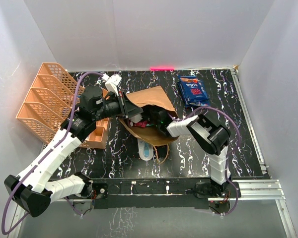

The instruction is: Take the snacks out of the paper bag

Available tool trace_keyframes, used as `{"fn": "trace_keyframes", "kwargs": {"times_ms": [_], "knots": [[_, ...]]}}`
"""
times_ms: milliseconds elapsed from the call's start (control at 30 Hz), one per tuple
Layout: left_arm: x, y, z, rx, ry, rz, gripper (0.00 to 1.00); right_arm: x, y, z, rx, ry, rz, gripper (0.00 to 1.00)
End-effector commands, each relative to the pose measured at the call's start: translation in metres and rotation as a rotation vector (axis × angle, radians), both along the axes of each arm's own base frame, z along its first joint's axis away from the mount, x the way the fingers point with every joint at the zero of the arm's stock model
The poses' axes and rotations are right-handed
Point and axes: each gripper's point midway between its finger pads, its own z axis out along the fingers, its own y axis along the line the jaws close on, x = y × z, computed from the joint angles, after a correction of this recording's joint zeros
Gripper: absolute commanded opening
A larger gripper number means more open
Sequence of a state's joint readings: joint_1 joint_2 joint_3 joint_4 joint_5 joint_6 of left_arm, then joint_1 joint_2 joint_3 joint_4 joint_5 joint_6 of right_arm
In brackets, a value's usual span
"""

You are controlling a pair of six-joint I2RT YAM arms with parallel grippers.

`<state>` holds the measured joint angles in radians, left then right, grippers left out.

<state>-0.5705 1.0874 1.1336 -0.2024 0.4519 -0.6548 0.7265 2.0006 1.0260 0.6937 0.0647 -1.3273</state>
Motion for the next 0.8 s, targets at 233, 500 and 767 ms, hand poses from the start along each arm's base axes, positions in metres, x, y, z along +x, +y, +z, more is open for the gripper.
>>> {"fn": "trace_keyframes", "kwargs": {"times_ms": [233,500,767], "knots": [[0.012,0.014,0.010,0.014,-0.009,0.120,0.00,-0.048,0.006,0.077,0.192,0.036,0.112,0.08],[0.032,0.023,0.018,0.028,-0.027,0.232,0.00,-0.132,0.016,0.089,0.302,0.300,0.272,0.08],[0.040,0.032,0.016,0.046,-0.016,0.311,0.00,-0.161,-0.012,0.128,0.479,0.410,0.192,0.08]]}}
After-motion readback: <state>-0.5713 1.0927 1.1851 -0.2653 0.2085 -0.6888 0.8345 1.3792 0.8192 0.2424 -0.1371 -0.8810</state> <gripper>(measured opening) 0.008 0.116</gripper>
